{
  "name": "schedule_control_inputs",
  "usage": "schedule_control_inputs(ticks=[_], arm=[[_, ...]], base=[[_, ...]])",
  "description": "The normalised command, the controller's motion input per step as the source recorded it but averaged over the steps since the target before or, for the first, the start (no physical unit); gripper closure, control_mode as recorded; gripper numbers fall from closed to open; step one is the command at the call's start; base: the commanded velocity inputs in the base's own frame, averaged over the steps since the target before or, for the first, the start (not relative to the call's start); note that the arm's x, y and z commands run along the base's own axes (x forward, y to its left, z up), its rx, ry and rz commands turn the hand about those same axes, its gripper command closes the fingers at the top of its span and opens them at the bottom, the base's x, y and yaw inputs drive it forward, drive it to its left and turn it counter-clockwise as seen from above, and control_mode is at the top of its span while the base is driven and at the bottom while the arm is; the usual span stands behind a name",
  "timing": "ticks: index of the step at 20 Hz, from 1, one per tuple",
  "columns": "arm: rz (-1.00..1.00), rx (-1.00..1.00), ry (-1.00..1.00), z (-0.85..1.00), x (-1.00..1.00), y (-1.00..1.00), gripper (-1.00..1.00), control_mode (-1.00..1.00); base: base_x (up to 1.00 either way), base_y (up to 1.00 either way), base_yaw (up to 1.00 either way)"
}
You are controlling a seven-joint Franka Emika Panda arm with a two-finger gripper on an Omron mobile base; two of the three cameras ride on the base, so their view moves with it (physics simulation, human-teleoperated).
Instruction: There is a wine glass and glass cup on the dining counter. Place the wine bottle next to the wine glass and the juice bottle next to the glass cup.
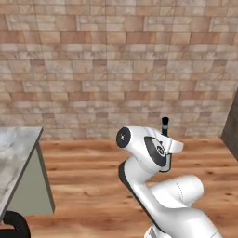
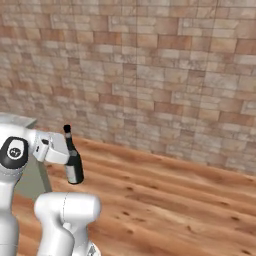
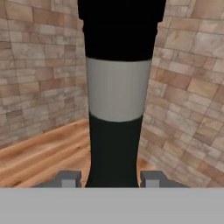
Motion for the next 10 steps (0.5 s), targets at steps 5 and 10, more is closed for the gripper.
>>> schedule_control_inputs(ticks=[5,10], arm=[[0.0,0.0,0.0,0.0,0.0,0.0,1.0,1.0],[0.0,0.0,0.0,0.0,0.0,0.0,1.0,1.0]], base=[[0.75,-0.26,0.14],[0.74,-0.25,0.16]])
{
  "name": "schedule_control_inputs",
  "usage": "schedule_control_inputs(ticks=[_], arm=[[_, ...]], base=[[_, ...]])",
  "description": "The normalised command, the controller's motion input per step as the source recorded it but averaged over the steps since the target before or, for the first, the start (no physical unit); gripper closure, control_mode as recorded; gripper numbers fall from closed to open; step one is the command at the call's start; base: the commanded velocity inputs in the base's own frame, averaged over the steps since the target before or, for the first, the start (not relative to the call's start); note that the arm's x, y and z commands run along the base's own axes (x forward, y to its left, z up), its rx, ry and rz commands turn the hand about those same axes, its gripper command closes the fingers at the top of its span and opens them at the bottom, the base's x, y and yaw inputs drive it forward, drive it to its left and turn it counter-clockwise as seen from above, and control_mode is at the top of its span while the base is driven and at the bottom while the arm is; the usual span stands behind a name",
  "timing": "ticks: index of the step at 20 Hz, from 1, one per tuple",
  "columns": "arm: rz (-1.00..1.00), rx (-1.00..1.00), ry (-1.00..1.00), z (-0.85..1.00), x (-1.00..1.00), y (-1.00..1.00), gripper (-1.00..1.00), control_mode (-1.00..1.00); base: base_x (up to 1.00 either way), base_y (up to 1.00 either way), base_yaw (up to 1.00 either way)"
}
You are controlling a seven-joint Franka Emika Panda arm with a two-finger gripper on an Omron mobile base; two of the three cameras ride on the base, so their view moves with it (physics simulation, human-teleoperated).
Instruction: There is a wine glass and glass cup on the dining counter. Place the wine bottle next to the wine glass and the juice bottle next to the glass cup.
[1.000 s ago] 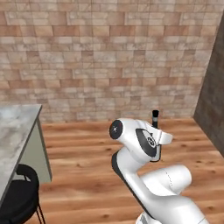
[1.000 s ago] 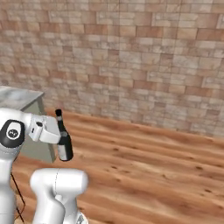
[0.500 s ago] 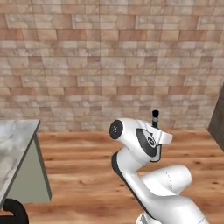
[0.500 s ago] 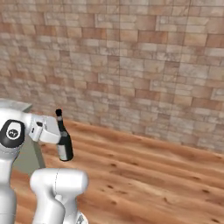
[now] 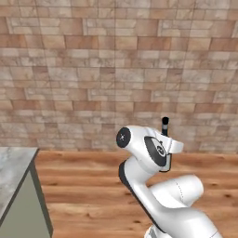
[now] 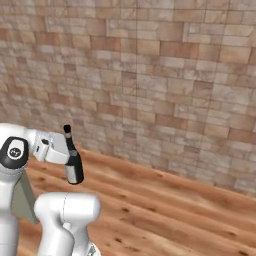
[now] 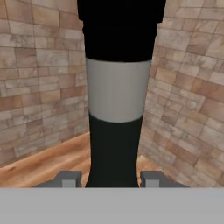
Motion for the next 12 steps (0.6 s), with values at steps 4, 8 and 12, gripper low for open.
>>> schedule_control_inputs(ticks=[4,8,12], arm=[[0.0,0.0,0.0,0.0,0.0,0.0,1.0,1.0],[0.0,0.0,0.0,0.0,0.0,0.0,1.0,1.0],[0.0,0.0,0.0,0.0,0.0,0.0,1.0,1.0]], base=[[0.74,-0.24,0.18],[0.72,-0.2,0.25],[0.68,-0.17,0.33]])
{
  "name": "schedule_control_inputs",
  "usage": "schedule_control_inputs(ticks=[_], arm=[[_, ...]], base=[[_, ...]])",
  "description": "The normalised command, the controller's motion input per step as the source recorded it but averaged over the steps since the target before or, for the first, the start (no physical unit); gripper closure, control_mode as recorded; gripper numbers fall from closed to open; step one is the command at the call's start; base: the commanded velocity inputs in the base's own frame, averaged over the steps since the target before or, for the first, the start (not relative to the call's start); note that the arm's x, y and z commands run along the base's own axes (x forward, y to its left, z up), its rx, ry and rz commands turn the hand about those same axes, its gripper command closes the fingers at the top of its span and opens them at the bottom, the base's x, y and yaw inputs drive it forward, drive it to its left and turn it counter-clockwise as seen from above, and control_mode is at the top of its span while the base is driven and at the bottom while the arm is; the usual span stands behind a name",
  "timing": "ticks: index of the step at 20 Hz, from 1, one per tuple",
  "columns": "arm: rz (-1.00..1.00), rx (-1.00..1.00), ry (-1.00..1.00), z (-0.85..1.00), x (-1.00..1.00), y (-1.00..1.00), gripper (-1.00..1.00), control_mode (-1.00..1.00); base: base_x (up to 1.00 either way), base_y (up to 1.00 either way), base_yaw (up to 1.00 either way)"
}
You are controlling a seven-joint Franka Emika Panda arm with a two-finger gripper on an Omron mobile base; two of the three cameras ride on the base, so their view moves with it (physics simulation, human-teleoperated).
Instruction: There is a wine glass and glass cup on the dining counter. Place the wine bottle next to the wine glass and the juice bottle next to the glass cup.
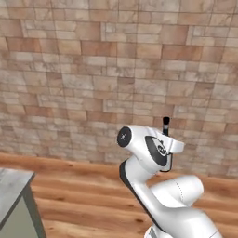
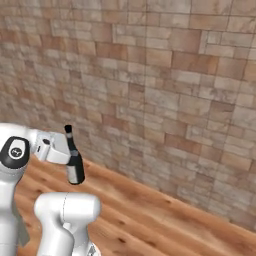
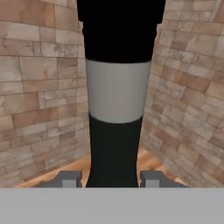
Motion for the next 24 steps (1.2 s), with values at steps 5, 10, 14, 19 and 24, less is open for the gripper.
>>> schedule_control_inputs(ticks=[5,10,14,19,24], arm=[[0.0,0.0,0.0,0.0,0.0,0.0,1.0,1.0],[0.0,0.0,0.0,0.0,0.0,0.0,1.0,1.0],[0.0,0.0,0.0,0.0,0.0,0.0,1.0,1.0],[0.0,0.0,0.0,0.0,0.0,0.0,1.0,1.0],[0.0,0.0,0.0,0.0,0.0,0.0,1.0,1.0]], base=[[0.62,-0.1,0.49],[0.56,-0.07,0.58],[0.57,-0.12,0.52],[0.61,-0.13,0.45],[0.62,-0.21,0.31]])
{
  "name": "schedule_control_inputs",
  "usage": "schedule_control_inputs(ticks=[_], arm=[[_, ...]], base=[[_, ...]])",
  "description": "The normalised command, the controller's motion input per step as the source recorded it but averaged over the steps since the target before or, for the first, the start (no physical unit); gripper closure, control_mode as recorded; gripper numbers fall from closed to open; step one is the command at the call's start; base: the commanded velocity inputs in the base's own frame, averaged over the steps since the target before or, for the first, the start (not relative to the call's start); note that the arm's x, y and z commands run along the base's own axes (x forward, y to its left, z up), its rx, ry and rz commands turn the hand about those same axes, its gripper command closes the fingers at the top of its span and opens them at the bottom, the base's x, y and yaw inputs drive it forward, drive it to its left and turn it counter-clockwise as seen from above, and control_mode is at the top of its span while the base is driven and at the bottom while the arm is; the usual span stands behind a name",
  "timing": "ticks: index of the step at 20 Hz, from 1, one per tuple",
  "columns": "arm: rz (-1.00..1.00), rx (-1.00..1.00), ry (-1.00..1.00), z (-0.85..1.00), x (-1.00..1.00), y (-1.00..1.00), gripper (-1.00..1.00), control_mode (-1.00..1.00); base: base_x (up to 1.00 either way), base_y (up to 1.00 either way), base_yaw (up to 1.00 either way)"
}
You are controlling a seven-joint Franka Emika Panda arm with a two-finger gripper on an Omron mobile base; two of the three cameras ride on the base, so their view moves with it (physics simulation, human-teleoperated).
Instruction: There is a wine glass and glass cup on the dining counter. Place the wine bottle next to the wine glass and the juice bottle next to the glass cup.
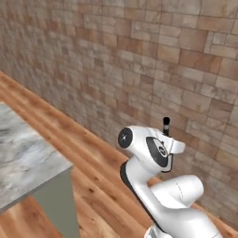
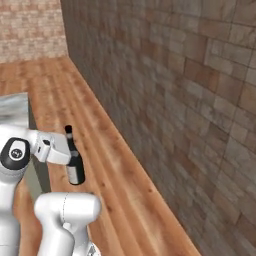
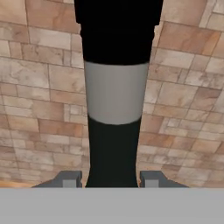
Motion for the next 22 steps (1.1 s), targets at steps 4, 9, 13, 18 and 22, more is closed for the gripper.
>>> schedule_control_inputs(ticks=[4,9,13,18,22], arm=[[0.0,0.0,0.0,0.0,0.0,0.0,1.0,1.0],[0.0,0.0,0.0,0.0,0.0,0.0,1.0,1.0],[0.0,0.0,0.0,0.0,0.0,0.0,1.0,1.0],[0.0,0.0,0.0,0.0,0.0,0.0,1.0,1.0],[0.0,0.0,0.0,0.0,0.0,0.0,1.0,1.0]], base=[[0.62,-0.28,0.22],[0.63,-0.26,0.22],[0.6,-0.24,0.29],[0.58,-0.2,0.35],[0.57,-0.17,0.4]])
